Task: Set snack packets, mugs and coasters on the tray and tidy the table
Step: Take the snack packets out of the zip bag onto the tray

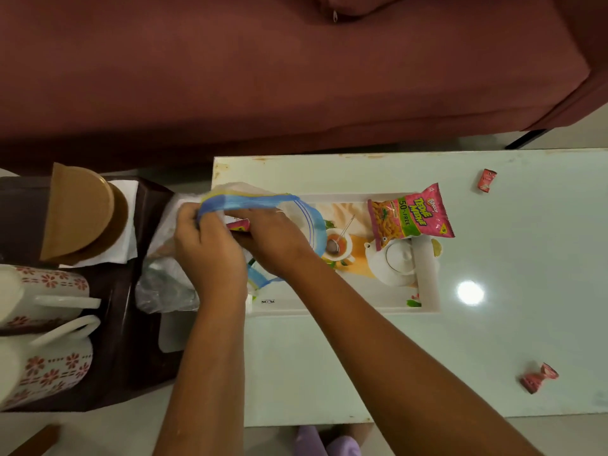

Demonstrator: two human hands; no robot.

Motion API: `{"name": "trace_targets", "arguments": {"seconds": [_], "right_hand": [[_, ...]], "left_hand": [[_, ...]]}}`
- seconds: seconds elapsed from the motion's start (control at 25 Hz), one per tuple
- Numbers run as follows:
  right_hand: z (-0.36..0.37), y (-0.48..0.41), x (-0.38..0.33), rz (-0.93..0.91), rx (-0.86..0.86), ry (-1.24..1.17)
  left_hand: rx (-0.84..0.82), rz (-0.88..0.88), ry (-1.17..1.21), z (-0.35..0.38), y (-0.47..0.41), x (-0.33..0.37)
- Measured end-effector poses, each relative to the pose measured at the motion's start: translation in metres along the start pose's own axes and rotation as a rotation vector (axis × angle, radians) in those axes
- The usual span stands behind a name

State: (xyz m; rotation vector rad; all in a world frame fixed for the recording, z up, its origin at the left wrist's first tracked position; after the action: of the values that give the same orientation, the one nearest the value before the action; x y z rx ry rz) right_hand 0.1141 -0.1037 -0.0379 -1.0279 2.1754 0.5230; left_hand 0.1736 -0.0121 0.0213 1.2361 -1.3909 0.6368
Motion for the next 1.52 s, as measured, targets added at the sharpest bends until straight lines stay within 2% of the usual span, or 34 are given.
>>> {"name": "trace_targets", "arguments": {"seconds": [0.08,0.2,0.36,0.48,0.64,0.8,1.04,1.28,1.44,1.52], "right_hand": [[-0.019,0.018,0.010,0.042,0.105,-0.095],[-0.054,0.059,0.037,0.144,0.298,-0.279],[-0.072,0.124,0.108,0.562,0.761,-1.135],[-0.060,0.149,0.156,0.800,0.963,-1.390],[-0.033,0.154,0.188,0.881,1.128,-1.639],[-0.021,0.143,0.201,0.868,1.198,-1.684],[-0.014,0.123,0.204,0.953,1.215,-1.580],[-0.007,0.149,0.204,1.178,1.246,-1.310],[0.001,0.155,0.198,1.237,1.189,-1.247],[-0.017,0.161,0.189,1.209,1.230,-1.028]], "left_hand": [[-0.035,-0.011,-0.133,0.003,-0.007,-0.013],[-0.039,-0.044,-0.195,0.002,-0.019,-0.033],[-0.086,-0.048,-0.250,0.016,-0.022,-0.044],[-0.133,0.003,-0.318,0.031,-0.018,-0.043],[-0.175,0.034,-0.390,0.042,-0.012,-0.046],[-0.174,0.032,-0.407,0.044,-0.012,-0.049],[-0.220,0.029,-0.419,0.056,-0.008,-0.053],[-0.206,0.041,-0.441,0.060,-0.008,-0.046],[-0.209,0.041,-0.434,0.062,-0.009,-0.045],[-0.204,0.025,-0.426,0.059,-0.009,-0.045]]}}
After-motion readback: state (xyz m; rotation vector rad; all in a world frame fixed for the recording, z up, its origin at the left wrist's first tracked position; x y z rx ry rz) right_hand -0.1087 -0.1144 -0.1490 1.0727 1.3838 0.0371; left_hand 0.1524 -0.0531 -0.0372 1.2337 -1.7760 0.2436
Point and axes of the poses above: each hand's wrist, its own y-axis away from the middle knuckle, its own z-axis out of the palm, x = y × z, the point moved 10 cm from there along -y, towards the middle knuckle, and after that the axes turned 5 degrees about -z, right-handed, at the moved point
